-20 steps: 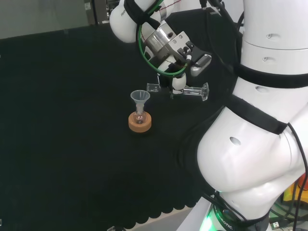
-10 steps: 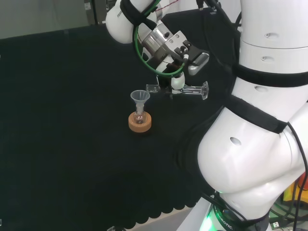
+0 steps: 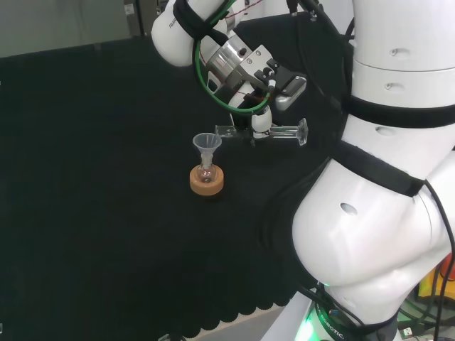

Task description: Pour the water from the graduated cylinder into the round-bottom flask.

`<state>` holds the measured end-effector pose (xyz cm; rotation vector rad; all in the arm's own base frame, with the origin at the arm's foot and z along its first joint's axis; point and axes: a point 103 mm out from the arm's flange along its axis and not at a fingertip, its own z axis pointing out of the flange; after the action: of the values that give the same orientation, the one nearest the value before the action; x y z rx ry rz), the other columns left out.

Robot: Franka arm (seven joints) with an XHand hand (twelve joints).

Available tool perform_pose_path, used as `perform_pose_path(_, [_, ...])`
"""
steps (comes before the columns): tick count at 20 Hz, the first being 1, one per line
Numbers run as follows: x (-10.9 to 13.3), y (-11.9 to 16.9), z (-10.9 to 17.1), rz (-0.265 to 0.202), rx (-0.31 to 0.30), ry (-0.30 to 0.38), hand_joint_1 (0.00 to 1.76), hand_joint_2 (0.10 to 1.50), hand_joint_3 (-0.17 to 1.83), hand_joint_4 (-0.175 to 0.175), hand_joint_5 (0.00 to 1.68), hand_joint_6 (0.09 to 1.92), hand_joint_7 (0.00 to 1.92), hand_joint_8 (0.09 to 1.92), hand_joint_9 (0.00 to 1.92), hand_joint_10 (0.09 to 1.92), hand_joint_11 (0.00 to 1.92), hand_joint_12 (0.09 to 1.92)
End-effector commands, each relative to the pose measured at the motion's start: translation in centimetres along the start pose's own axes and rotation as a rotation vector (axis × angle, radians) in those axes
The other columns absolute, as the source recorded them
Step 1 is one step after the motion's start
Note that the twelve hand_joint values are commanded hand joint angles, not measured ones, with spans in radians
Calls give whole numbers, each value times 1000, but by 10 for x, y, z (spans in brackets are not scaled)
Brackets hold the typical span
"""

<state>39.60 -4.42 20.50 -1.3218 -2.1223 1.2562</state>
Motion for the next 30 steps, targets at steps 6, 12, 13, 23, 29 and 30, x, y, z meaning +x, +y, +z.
perform_pose_path(6, [1,-3,-3,35,27,-36,1100,1163,-1,-91,906,1136,1236,352,1450,87,1292,715])
perform_pose_path(12, [-1,-5,-5,45,37,-51,1100,1163,-1,-92,906,1136,1236,350,1450,87,1291,715])
perform_pose_path(13, [0,-5,-6,46,42,-55,1100,1163,-1,-92,905,1136,1236,350,1450,87,1292,715])
perform_pose_path(23, [5,-7,-12,68,60,-83,1100,1163,-1,-91,905,1137,1237,348,1450,87,1296,716])
perform_pose_path(29, [7,-8,-14,78,68,-104,1099,1163,-1,-91,905,1138,1236,347,1450,87,1299,717])
perform_pose_path(30, [6,-8,-14,77,69,-106,1099,1163,-1,-91,905,1138,1236,347,1450,87,1299,717])
